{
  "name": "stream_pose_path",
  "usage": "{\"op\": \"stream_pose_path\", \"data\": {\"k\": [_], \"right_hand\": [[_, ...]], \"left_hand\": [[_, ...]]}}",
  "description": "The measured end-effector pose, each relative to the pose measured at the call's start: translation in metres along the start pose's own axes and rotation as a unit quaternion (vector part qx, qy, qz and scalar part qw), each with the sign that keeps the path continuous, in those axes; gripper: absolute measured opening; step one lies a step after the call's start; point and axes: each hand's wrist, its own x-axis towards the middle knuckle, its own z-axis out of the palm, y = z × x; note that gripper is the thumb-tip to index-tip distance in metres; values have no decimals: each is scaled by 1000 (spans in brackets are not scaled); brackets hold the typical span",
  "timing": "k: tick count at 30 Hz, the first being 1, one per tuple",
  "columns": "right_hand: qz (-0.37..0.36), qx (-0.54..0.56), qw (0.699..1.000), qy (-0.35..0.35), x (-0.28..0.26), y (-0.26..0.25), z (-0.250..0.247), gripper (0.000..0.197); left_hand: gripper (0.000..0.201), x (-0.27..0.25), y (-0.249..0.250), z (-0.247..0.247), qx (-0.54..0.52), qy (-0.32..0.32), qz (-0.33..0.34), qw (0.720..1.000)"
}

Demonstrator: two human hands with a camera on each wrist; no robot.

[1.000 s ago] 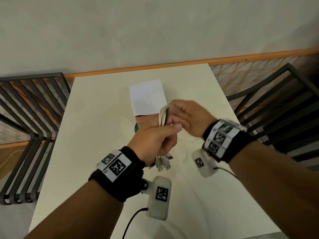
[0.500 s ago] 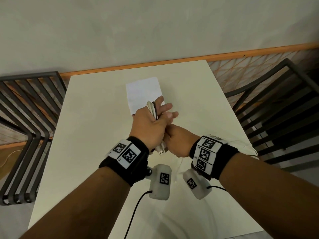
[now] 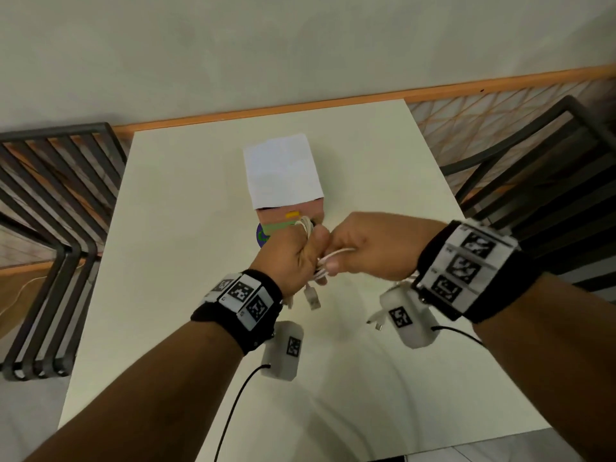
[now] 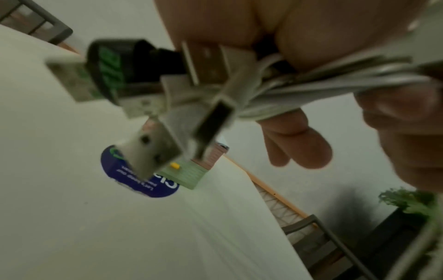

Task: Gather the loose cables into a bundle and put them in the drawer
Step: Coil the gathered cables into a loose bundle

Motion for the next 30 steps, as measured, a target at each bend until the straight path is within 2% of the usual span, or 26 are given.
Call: {"op": "stream_pose_path", "data": {"k": [1, 4, 7, 9, 11, 13, 15, 16, 17, 18, 20, 21, 22, 23, 24, 25, 26, 27, 29, 30], "right_hand": [[-15, 24, 1000, 6, -5, -2, -10, 18], [-7, 37, 999, 38, -9, 1, -27, 13], [-36, 83, 995, 46, -11, 1, -38, 6], [-69, 161, 980, 94, -10, 3, -43, 9], [-92, 254, 951, 147, -5, 10, -41, 10], [-85, 379, 906, 167, 4, 17, -29, 11], [-53, 425, 885, 183, 16, 24, -15, 19], [-41, 420, 885, 196, 20, 25, -9, 20], [-40, 412, 887, 203, 22, 24, -3, 14], [-43, 397, 892, 213, 24, 22, 2, 16], [-18, 338, 907, 250, 24, 18, 14, 41], [-6, 315, 911, 266, 23, 16, 19, 46], [-6, 310, 909, 278, 22, 13, 23, 46], [-10, 310, 907, 284, 22, 13, 27, 45], [-10, 308, 906, 290, 23, 15, 29, 47], [-1, 296, 910, 290, 23, 15, 30, 55], [8, 287, 912, 292, 22, 16, 29, 62], [19, 295, 910, 290, 20, 16, 27, 70], [29, 297, 915, 270, 15, 17, 21, 85], [38, 288, 918, 270, 15, 18, 18, 86]], "left_hand": [[78, -3, 2, 0, -21, -38, -2, 999], [39, -7, 16, 5, -25, -135, -73, 988], [21, -8, 22, 5, -52, -148, -74, 985], [39, -11, 27, 1, -132, -157, -65, 977], [50, -17, 35, -3, -182, -156, -48, 970], [44, -17, 40, -9, -205, -138, -9, 969], [32, -13, 41, -17, -241, -108, 19, 964], [29, -11, 42, -21, -264, -101, 29, 959], [39, -8, 41, -22, -289, -90, 37, 952], [50, -7, 42, -23, -312, -84, 43, 945], [56, -5, 45, -23, -359, -80, 42, 929], [56, -3, 45, -24, -392, -82, 36, 916], [57, 0, 44, -27, -442, -98, 21, 891], [61, 2, 43, -30, -503, -125, 1, 855], [67, 4, 42, -33, -557, -159, -15, 815], [73, 5, 40, -35, -586, -188, -29, 787], [76, 5, 38, -37, -590, -207, -39, 779], [77, 5, 36, -37, -580, -218, -44, 784], [73, 3, 34, -34, -546, -210, -64, 808], [70, 2, 33, -32, -529, -195, -76, 822]]}}
